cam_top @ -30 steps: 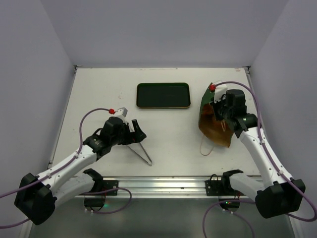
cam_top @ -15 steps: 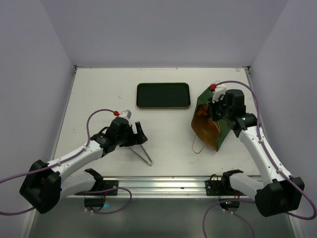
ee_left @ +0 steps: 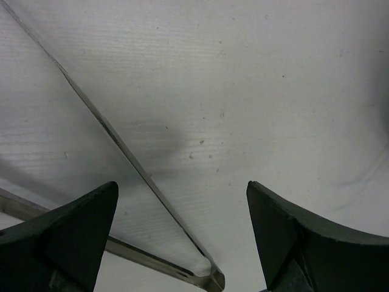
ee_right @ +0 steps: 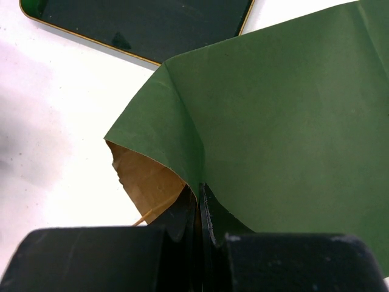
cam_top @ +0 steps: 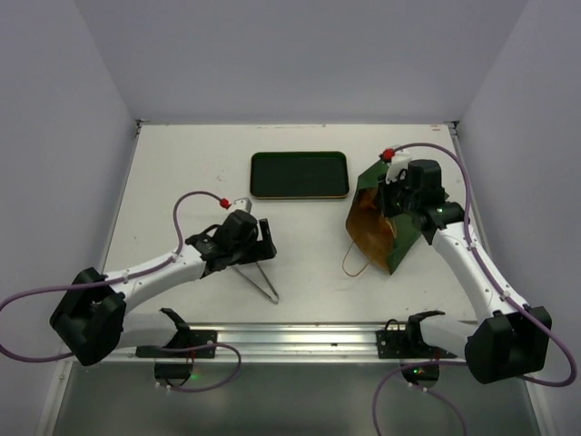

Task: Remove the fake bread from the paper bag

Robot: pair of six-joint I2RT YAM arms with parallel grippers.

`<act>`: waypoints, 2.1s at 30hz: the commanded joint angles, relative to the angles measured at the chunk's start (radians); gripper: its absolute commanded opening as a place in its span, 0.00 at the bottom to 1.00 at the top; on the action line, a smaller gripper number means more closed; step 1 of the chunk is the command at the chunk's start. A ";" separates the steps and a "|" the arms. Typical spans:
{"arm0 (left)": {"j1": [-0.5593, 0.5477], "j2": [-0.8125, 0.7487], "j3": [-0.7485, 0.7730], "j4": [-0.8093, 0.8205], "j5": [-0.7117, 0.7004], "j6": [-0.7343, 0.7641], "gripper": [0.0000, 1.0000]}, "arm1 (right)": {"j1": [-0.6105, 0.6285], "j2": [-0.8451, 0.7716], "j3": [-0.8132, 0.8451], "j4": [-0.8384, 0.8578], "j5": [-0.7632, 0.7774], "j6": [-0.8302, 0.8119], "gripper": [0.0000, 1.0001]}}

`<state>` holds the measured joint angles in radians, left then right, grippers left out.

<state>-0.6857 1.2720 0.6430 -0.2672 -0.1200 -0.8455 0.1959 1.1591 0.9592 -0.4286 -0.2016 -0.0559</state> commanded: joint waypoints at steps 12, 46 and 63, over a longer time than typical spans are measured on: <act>-0.150 -0.105 0.038 -0.403 -0.175 -0.587 0.93 | 0.000 -0.042 0.001 0.100 0.004 0.036 0.00; -0.179 0.406 0.218 -0.506 -0.300 -0.935 0.68 | -0.006 -0.111 -0.045 0.113 0.002 0.039 0.00; -0.153 0.438 0.254 -0.489 -0.354 -0.747 0.18 | -0.013 -0.137 -0.048 0.108 -0.015 0.045 0.00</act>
<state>-0.8520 1.6566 0.9421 -0.8597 -0.4061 -1.6489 0.1883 1.0527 0.9081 -0.3882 -0.1986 -0.0277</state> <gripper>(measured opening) 0.265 0.031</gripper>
